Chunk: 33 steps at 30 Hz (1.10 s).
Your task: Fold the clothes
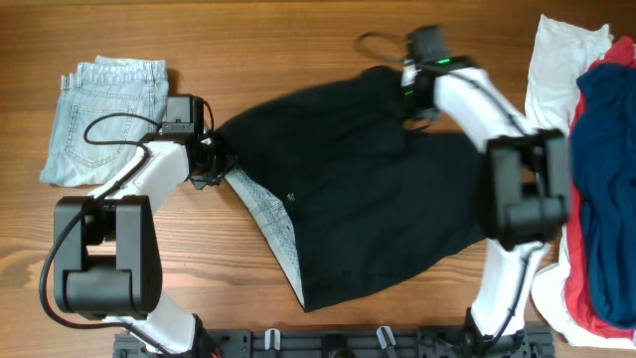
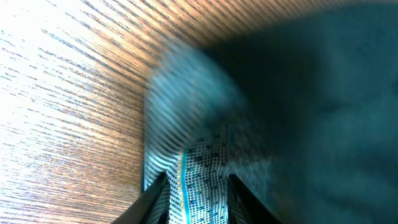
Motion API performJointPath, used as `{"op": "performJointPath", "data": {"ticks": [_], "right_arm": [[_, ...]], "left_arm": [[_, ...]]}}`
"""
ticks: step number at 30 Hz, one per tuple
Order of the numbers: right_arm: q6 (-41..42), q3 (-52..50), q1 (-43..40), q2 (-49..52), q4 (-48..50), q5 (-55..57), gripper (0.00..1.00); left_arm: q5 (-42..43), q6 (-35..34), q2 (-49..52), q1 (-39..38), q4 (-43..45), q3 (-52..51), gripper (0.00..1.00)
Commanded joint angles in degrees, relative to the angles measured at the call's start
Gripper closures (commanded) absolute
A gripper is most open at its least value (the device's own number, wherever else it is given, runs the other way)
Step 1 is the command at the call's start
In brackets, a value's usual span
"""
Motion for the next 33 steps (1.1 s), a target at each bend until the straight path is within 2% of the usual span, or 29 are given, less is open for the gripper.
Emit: {"op": "performJointPath", "data": {"ticks": [1, 2, 3, 6, 7, 11, 15, 20, 22, 28, 33], "right_arm": [[8.6, 2.3, -7.2, -10.4, -0.3, 11.6, 0.96], [8.7, 2.3, -8.0, -11.2, -0.3, 10.4, 0.94], [8.5, 2.3, -8.9, -12.0, -0.5, 8.7, 0.88], [8.5, 1.8, -9.6, -11.8, -2.9, 7.2, 0.46], [8.5, 1.4, -9.5, -11.8, -3.5, 7.0, 0.36], [7.3, 0.2, -9.0, -11.8, -5.2, 6.8, 0.33], [6.8, 0.2, -9.0, -11.8, -11.1, 7.1, 0.32], [7.0, 0.2, -9.1, -12.4, -17.4, 8.6, 0.33], [7.1, 0.2, -9.1, -13.7, -19.8, 8.6, 0.33], [7.0, 0.2, -9.1, -20.2, -25.8, 8.5, 0.32], [5.9, 0.2, -9.3, -28.6, -27.4, 8.6, 0.29]], "left_arm": [[-2.5, 1.6, 2.6, 0.5, -1.9, -2.6, 0.69], [-2.5, 1.6, 2.6, 0.5, -1.9, -2.6, 0.70], [-2.5, 1.6, 2.6, 0.5, -1.9, -2.6, 0.69], [-2.5, 1.6, 2.6, 0.5, -2.0, -2.6, 0.69], [-2.5, 1.6, 2.6, 0.5, -2.1, -2.6, 0.69], [-2.5, 1.6, 2.6, 0.5, -2.2, -2.6, 0.69], [-2.5, 1.6, 2.6, 0.5, -0.8, -2.6, 0.69], [-2.5, 1.6, 2.6, 0.5, 5.3, -2.3, 0.69], [-2.5, 1.6, 2.6, 0.5, 8.2, -1.4, 0.74], [-2.5, 3.4, 2.6, 0.5, 14.1, 7.4, 0.80], [-2.7, 7.3, 2.6, 1.3, 10.4, 18.6, 0.81]]}}
